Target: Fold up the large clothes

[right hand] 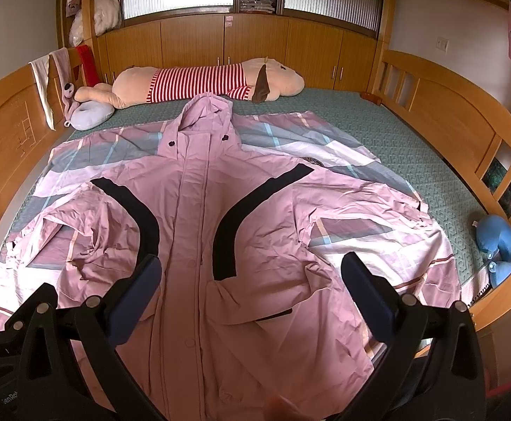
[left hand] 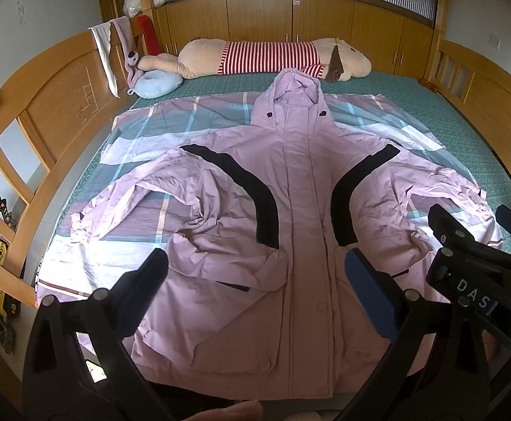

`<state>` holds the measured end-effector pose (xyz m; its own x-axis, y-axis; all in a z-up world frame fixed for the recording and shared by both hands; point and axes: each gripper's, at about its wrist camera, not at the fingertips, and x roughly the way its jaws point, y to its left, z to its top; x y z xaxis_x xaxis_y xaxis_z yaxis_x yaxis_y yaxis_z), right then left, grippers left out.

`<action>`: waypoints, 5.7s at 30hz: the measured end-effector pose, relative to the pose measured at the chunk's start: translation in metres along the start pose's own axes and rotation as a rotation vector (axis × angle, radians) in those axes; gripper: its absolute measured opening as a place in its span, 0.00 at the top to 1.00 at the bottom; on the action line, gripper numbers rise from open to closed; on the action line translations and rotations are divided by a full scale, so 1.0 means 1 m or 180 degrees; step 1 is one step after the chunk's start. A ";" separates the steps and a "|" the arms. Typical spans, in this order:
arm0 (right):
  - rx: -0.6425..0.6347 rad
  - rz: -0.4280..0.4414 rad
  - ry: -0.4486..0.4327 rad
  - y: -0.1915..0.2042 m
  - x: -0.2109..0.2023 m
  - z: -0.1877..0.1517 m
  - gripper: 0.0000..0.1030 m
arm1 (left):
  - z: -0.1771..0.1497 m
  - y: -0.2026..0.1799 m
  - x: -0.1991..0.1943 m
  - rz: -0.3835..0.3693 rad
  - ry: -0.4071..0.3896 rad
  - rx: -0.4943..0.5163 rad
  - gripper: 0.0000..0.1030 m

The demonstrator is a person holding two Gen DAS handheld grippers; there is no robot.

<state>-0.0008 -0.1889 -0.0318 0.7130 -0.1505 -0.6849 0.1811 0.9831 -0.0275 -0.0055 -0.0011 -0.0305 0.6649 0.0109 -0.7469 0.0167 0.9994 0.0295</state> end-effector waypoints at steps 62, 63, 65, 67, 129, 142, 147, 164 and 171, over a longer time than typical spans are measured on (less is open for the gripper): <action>0.2605 0.0917 0.0935 -0.244 0.282 -0.020 0.23 | 0.023 0.113 0.208 -0.0148 0.0227 -0.0528 0.02; 0.2489 0.0930 0.0907 -0.235 0.279 -0.016 0.23 | 0.025 0.142 0.209 -0.0323 0.0292 -0.0864 0.02; 0.2233 0.0901 0.0867 -0.211 0.271 -0.008 0.18 | 0.022 0.191 0.218 -0.0744 0.0397 -0.1465 0.02; 0.2001 0.0950 0.0846 -0.182 0.264 0.000 0.17 | 0.007 0.243 0.231 -0.1219 0.0401 -0.2220 0.02; 0.1550 0.1687 0.0506 -0.046 0.251 -0.069 0.01 | 0.054 0.148 0.249 -0.2074 0.0101 -0.1393 0.03; 0.2062 0.1585 0.0714 -0.064 0.268 -0.065 0.48 | 0.044 0.143 0.290 -0.1776 0.0448 -0.1384 0.03; 0.2076 0.1570 0.0572 -0.074 0.268 -0.060 0.88 | 0.035 0.142 0.299 -0.1722 0.0527 -0.1337 0.03; 0.0453 -0.0602 0.0362 -0.043 0.337 0.048 0.81 | 0.038 0.075 0.295 -0.0523 0.0464 -0.0093 0.03; 0.0984 -0.0930 0.0128 -0.084 0.310 0.003 0.15 | 0.033 0.071 0.308 -0.0332 0.0576 0.0056 0.02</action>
<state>0.2073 -0.3188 -0.2393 0.5757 -0.4079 -0.7087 0.5704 0.8213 -0.0093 0.2247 0.0721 -0.2363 0.5138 -0.0854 -0.8537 0.0924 0.9948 -0.0439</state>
